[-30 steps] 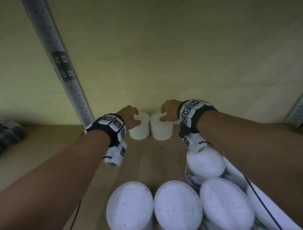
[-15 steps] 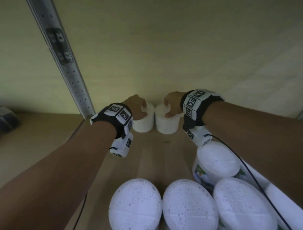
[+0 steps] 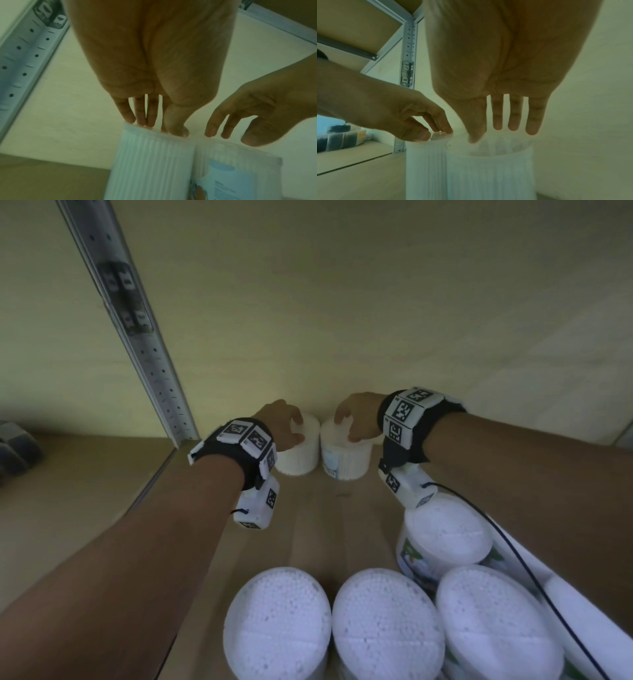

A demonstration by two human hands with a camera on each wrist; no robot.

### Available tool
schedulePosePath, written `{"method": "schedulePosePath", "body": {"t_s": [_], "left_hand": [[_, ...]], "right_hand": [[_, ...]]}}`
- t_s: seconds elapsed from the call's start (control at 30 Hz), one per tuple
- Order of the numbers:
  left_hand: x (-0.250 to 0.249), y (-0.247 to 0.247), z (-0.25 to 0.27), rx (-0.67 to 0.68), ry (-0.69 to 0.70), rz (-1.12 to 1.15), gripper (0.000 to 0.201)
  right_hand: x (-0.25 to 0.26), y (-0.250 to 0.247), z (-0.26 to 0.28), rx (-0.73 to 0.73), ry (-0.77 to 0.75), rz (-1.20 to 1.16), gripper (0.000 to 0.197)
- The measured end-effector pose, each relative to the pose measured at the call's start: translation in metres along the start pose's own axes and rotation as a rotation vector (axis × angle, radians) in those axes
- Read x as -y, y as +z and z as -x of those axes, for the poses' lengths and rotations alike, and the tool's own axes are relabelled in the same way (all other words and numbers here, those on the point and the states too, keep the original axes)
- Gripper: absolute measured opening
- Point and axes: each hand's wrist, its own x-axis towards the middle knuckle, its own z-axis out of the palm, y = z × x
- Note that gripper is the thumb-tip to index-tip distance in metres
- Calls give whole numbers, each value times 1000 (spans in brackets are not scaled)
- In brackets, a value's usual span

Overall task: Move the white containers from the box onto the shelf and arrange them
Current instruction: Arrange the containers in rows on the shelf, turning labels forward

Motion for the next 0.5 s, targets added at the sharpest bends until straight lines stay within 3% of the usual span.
{"method": "schedulePosePath", "body": {"t_s": [0.2, 0.5], "left_hand": [[0, 2, 0, 0, -11, 12, 43], [2, 4, 1, -17, -2, 36, 41]], "right_hand": [[3, 8, -3, -8, 92, 75, 63], [8, 6, 0, -1, 88, 70, 60]]}}
